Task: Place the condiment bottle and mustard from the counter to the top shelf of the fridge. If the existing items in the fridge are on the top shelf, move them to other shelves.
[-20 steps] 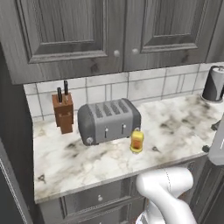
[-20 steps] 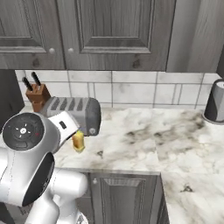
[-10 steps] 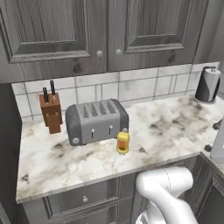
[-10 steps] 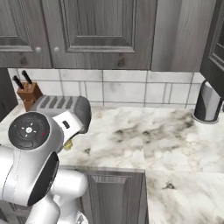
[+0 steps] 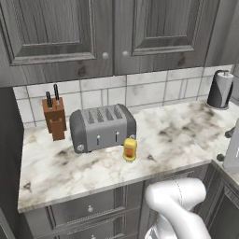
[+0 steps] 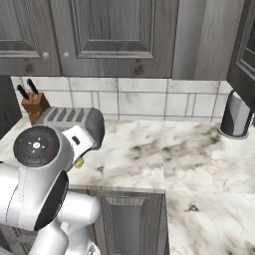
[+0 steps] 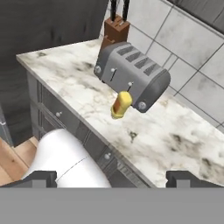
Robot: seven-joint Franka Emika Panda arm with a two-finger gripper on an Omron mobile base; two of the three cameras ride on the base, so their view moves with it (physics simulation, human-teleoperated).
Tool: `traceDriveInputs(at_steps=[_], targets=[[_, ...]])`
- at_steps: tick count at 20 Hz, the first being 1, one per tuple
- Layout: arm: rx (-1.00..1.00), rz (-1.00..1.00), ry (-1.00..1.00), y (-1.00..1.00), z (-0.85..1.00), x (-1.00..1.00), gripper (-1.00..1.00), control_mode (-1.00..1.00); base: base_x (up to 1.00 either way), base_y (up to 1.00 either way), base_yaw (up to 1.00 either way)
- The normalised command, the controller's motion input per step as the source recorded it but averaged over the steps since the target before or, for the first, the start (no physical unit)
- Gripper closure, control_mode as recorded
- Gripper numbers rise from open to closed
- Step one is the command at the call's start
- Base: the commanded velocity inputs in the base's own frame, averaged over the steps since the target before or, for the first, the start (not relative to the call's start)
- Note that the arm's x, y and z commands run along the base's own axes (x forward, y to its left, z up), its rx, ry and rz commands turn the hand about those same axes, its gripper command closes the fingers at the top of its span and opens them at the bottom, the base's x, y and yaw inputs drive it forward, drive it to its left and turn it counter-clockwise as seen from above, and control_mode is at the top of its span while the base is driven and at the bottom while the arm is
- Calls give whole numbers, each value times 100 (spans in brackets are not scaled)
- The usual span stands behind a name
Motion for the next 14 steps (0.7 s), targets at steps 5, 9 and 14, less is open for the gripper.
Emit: traceDriveInputs(at_steps=[5,9,14], targets=[[5,15,16,0,-2,58,-100,-100,0,0,0],[16,14,19,4,-21,56,-100,-100,0,0,0],[27,10,14,20,-30,41,-100,-100,0,0,0]])
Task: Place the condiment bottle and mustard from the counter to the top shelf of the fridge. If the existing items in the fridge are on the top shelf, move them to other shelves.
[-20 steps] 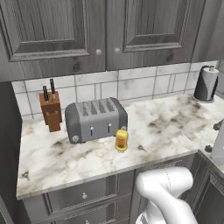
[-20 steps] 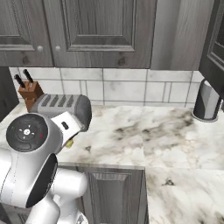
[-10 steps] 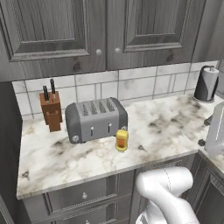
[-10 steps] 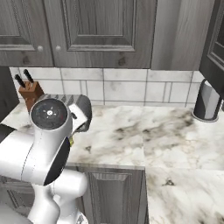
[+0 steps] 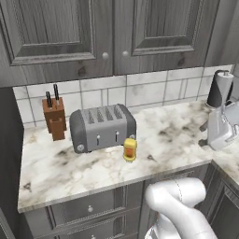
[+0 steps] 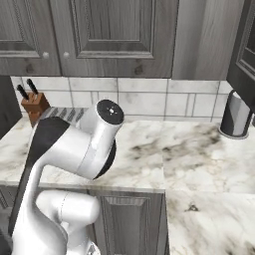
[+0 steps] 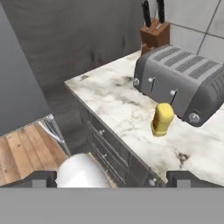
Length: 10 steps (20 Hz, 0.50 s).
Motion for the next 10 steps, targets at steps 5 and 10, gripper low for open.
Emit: traceDriveInputs(at_steps=[5,10], targets=[[30,6,3,39,-53,25,-100,-100,0,0,0],[8,3,-5,41,-54,34,-100,-100,0,0,0]])
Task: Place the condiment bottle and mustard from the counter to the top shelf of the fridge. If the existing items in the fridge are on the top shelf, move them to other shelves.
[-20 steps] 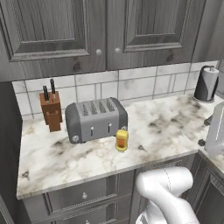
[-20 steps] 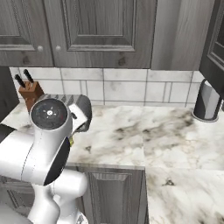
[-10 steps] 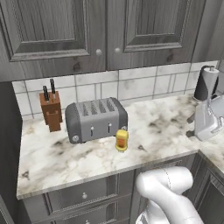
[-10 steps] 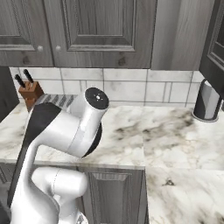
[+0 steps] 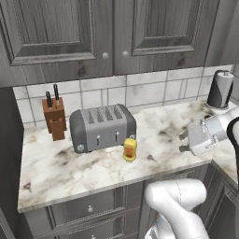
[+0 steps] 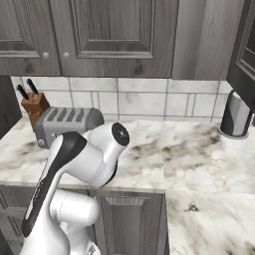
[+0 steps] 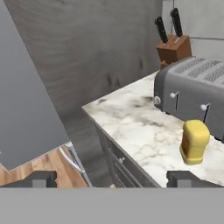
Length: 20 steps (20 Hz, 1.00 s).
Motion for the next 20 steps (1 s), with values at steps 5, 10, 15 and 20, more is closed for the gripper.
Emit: traceDriveInputs(at_steps=[5,10,15,20], targets=[[0,0,-8,10,-30,42,-100,-100,0,0,0],[21,0,0,0,-31,20,-100,-100,0,0,0],[6,0,4,6,-4,2,-100,-100,0,0,0],[0,0,1,26,-16,8,-100,-100,0,0,0]])
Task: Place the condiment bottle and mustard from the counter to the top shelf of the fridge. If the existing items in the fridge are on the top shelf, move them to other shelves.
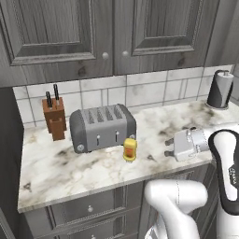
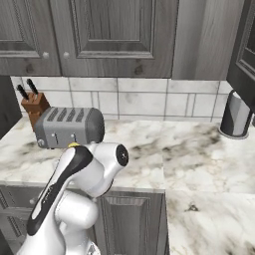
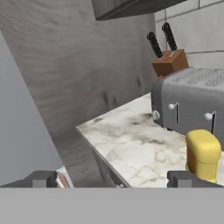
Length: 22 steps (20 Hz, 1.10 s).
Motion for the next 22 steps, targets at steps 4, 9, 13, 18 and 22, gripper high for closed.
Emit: traceDriveInputs(at_steps=[4,9,13,18,22], targets=[[2,0,0,21,-21,20,-100,-100,0,0,0],[4,0,0,2,-16,29,-100,-100,0,0,0],[2,0,0,9,-20,33,-100,-100,0,0,0],[0,2,0,12,-14,36,-100,-100,0,0,0],[0,2,0,9,-13,35,-100,-100,0,0,0]])
